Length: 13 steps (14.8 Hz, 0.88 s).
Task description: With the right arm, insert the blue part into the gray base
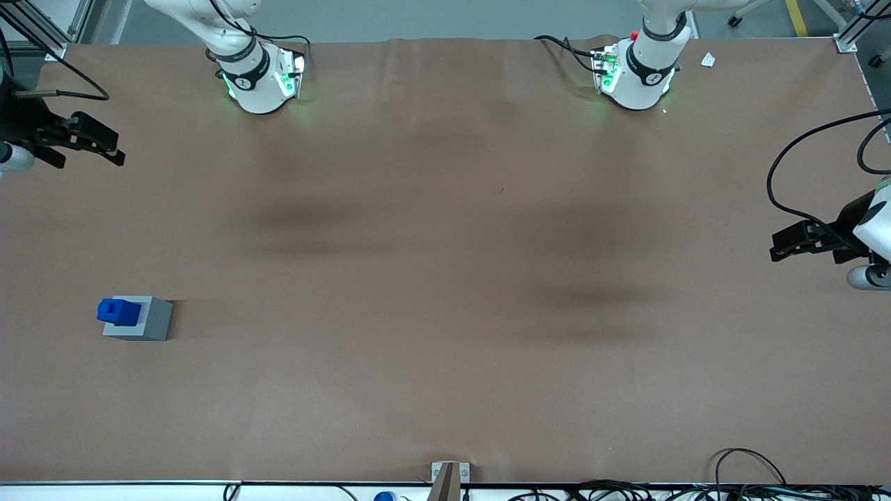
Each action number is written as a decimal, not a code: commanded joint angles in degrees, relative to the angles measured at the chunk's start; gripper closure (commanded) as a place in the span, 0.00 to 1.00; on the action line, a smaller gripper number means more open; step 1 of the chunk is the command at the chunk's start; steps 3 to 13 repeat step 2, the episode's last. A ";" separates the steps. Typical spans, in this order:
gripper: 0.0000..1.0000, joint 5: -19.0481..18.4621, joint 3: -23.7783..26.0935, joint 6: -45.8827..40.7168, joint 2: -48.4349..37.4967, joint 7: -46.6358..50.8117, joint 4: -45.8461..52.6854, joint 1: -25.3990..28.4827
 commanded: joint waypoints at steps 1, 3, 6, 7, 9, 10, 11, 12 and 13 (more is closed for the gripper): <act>0.00 0.83 0.26 -0.06 -1.16 -0.46 -0.78 -0.66; 0.00 0.83 0.26 -0.06 -1.16 -0.46 -0.78 -0.66; 0.00 0.83 0.26 -0.06 -1.16 -0.46 -0.78 -0.66; 0.00 0.83 0.26 -0.06 -1.16 -0.46 -0.78 -0.66; 0.00 0.83 0.26 -0.06 -1.16 -0.46 -0.78 -0.66; 0.00 0.83 0.26 -0.06 -1.16 -0.46 -0.78 -0.66; 0.00 0.83 0.26 -0.06 -1.16 -0.46 -0.78 -0.66; 0.00 0.83 0.26 -0.06 -1.16 -0.46 -0.78 -0.66; 0.00 0.83 0.26 -0.06 -1.16 -0.46 -0.78 -0.66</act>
